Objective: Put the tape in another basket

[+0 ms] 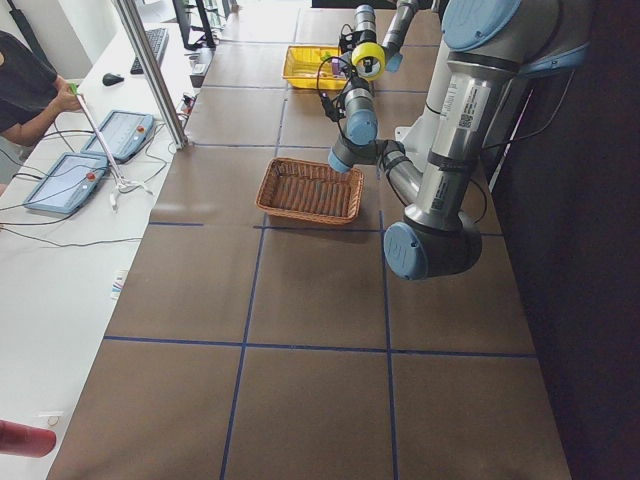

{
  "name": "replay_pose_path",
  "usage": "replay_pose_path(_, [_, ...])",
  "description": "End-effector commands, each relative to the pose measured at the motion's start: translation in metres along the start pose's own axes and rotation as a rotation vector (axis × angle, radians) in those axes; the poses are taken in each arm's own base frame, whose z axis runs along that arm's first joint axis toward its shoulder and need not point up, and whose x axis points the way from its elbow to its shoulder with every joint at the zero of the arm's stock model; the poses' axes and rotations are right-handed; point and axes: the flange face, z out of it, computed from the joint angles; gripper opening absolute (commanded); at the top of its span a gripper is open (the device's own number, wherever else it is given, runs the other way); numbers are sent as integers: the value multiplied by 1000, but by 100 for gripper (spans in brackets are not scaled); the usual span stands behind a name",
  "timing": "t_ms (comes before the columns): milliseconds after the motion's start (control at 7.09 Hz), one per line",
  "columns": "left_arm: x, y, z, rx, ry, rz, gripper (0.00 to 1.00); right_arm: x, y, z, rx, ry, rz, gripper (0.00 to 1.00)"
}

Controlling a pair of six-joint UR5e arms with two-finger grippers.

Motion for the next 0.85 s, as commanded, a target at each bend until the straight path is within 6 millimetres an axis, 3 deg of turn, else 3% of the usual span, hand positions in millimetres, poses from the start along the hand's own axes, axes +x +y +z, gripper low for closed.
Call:
replay_pose_path(0, [-10, 12, 17, -21, 14, -28, 100, -3, 2, 10, -5, -13, 1, 2])
replay_pose_path(705, [-15, 17, 39, -33, 37, -45, 99, 12, 1, 31, -16, 0, 7, 2])
